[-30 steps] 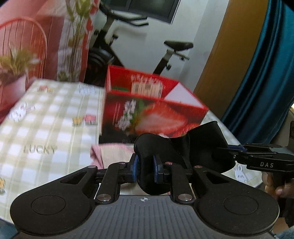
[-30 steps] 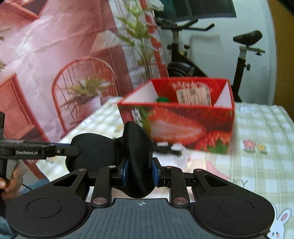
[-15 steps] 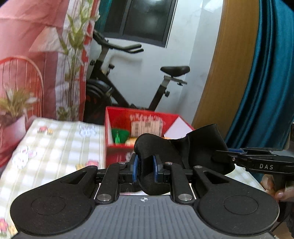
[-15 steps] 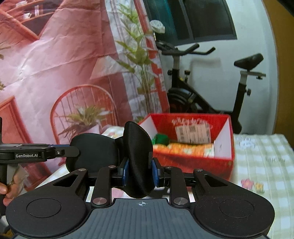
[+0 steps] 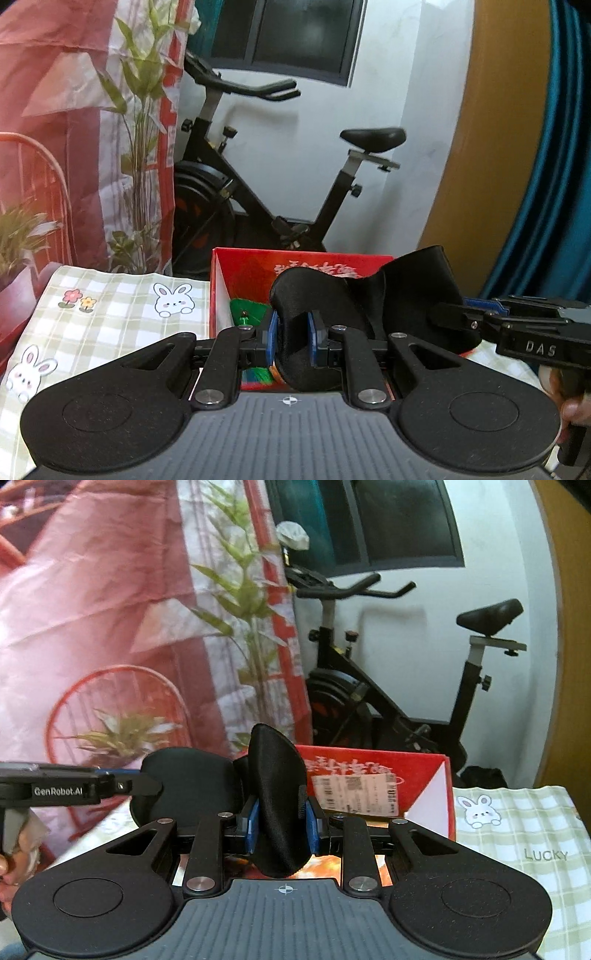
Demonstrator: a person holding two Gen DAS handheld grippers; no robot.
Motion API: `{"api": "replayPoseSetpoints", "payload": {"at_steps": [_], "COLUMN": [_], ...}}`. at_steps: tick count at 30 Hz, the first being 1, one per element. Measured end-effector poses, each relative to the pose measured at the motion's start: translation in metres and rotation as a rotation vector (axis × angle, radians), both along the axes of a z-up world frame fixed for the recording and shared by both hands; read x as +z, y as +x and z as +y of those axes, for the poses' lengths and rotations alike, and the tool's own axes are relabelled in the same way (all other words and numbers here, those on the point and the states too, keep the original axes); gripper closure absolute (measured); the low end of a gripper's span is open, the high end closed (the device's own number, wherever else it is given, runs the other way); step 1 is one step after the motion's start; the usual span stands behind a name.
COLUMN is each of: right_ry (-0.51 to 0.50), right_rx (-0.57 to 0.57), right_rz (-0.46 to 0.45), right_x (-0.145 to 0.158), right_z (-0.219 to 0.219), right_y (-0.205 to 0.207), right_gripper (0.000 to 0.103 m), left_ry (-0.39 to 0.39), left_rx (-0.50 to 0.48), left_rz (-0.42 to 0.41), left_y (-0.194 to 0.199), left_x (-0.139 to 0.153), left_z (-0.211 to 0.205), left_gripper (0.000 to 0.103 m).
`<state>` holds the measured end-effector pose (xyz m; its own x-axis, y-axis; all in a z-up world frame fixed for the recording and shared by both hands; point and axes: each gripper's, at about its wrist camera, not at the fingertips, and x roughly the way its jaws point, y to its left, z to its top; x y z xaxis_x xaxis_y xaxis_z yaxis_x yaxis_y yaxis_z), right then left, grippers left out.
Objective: Organize soft objects
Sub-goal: 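Carry the black eye mask up over the box with both grippers, then open both grippers to drop the eye mask into the box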
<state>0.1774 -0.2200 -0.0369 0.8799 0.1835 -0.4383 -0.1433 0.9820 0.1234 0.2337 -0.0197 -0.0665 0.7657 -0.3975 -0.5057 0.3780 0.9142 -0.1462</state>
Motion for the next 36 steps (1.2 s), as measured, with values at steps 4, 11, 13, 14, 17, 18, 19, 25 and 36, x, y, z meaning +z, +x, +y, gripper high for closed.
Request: {"api": "replayPoseSetpoints", "payload": {"at_steps": [4, 11, 13, 14, 17, 18, 19, 25, 36], "right_ry": [-0.002, 0.025, 0.014, 0.011, 0.002, 0.0, -0.002, -0.073, -0.101], "right_rx": [-0.032, -0.054, -0.064, -0.068, -0.092, -0.099, -0.105, -0.157, -0.178], "right_rz": [0.042, 0.101, 0.131, 0.148, 0.198, 0.211, 0.223, 0.236, 0.172], "right_x": [-0.015, -0.041, -0.05, -0.054, -0.066, -0.069, -0.071, -0.074, -0.055], "right_z": [-0.009, -0.018, -0.019, -0.019, -0.021, -0.022, -0.022, -0.022, -0.018], "right_y": [0.033, 0.072, 0.083, 0.087, 0.099, 0.102, 0.105, 0.109, 0.08], "right_gripper": [0.08, 0.079, 0.079, 0.079, 0.078, 0.076, 0.075, 0.056, 0.036], "left_ry": [0.028, 0.071, 0.086, 0.094, 0.12, 0.129, 0.136, 0.172, 0.149], "left_rx": [0.004, 0.022, 0.02, 0.019, 0.007, 0.003, -0.001, -0.026, -0.015], "left_rz": [0.032, 0.077, 0.1, 0.112, 0.146, 0.151, 0.154, 0.15, 0.107], "left_y": [0.033, 0.072, 0.08, 0.083, 0.094, 0.097, 0.099, 0.111, 0.089], "left_x": [-0.01, -0.026, -0.033, -0.036, -0.047, -0.05, -0.052, -0.056, -0.035], "left_z": [-0.012, -0.022, -0.025, -0.028, -0.033, -0.034, -0.035, -0.041, -0.027], "left_gripper": [0.085, 0.085, 0.085, 0.085, 0.085, 0.085, 0.085, 0.074, 0.026]}}
